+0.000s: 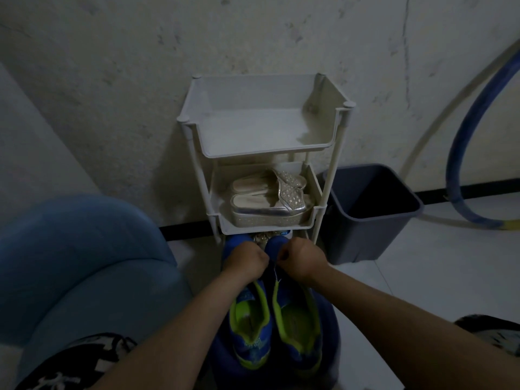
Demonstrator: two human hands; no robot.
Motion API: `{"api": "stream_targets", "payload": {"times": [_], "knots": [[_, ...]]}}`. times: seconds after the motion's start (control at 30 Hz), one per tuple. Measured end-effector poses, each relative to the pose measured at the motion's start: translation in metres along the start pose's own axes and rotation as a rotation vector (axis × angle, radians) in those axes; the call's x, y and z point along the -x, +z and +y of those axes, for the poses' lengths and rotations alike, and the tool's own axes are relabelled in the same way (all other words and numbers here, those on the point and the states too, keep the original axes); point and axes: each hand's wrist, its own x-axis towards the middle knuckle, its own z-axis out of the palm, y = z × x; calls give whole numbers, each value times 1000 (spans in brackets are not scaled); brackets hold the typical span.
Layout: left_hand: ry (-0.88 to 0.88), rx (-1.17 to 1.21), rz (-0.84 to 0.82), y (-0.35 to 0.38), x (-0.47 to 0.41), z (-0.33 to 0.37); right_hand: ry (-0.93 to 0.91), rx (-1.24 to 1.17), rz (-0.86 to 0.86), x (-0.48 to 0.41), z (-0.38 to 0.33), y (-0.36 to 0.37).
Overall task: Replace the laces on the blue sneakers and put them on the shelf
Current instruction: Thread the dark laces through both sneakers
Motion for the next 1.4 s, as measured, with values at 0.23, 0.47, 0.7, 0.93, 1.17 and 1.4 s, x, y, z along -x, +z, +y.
{"api": "stream_targets", "payload": {"times": [0.23, 0.47, 0.7, 0.93, 1.17, 1.4], "knots": [[110, -47, 106, 4, 1, 0, 18, -14, -19, -3, 2, 3], [208, -312, 2, -8, 2, 9, 48, -29, -64, -8, 2, -3], [404, -390, -22, -47, 4, 20, -62, -128, -134, -9, -5, -23], [364, -29, -25, -71, 9, 34, -97, -325, -69, -15, -13, -39], [106, 99, -360, -80, 8, 40, -181, -835, 57, -7, -35, -73], [171, 173, -187, -85, 15, 57, -190, -886, 107, -8, -42, -88]]}}
